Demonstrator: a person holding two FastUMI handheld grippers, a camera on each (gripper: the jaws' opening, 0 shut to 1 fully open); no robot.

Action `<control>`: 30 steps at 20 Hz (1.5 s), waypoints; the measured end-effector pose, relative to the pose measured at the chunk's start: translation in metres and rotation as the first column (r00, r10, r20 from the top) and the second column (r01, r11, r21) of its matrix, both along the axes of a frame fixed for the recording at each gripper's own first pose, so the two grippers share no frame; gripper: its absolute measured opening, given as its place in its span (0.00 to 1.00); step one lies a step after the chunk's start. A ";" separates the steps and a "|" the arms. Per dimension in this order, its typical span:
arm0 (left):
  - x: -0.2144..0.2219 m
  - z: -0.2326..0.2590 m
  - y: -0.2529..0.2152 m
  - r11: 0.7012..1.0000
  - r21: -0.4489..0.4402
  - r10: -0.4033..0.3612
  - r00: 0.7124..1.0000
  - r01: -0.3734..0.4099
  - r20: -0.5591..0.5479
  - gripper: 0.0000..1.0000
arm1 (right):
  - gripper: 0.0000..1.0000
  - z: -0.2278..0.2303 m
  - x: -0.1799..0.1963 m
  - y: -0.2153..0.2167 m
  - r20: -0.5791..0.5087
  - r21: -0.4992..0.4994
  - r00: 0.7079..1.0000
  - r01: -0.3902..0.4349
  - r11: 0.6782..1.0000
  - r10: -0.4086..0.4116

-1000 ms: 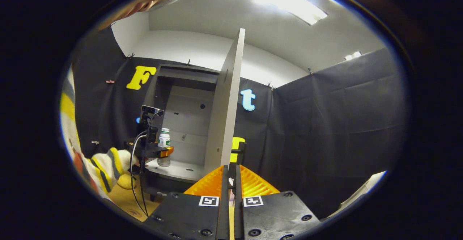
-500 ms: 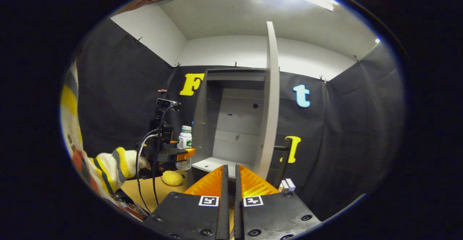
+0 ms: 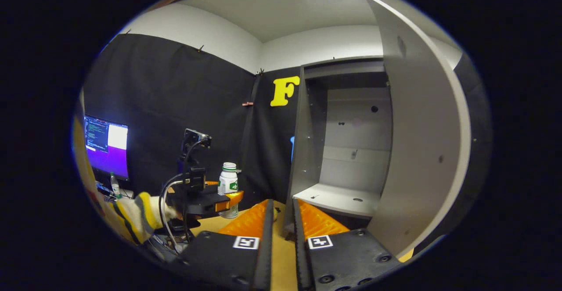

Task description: Open the cabinet door with the right hand, grasp the bottle in the cabinet with the left hand and place it on the coaster, then close the cabinet door with the right hand.

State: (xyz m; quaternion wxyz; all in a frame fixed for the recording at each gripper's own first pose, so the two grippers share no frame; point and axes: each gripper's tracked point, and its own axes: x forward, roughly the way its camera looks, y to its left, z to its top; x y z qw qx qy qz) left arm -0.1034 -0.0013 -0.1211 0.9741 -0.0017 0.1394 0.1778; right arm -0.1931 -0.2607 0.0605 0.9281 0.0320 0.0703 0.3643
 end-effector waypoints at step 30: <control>-0.021 -0.270 -0.073 0.974 -0.053 -0.220 0.975 0.219 -0.010 0.78 | 0.98 -0.196 0.089 0.078 -0.115 -0.210 0.966 0.206 0.956 -0.233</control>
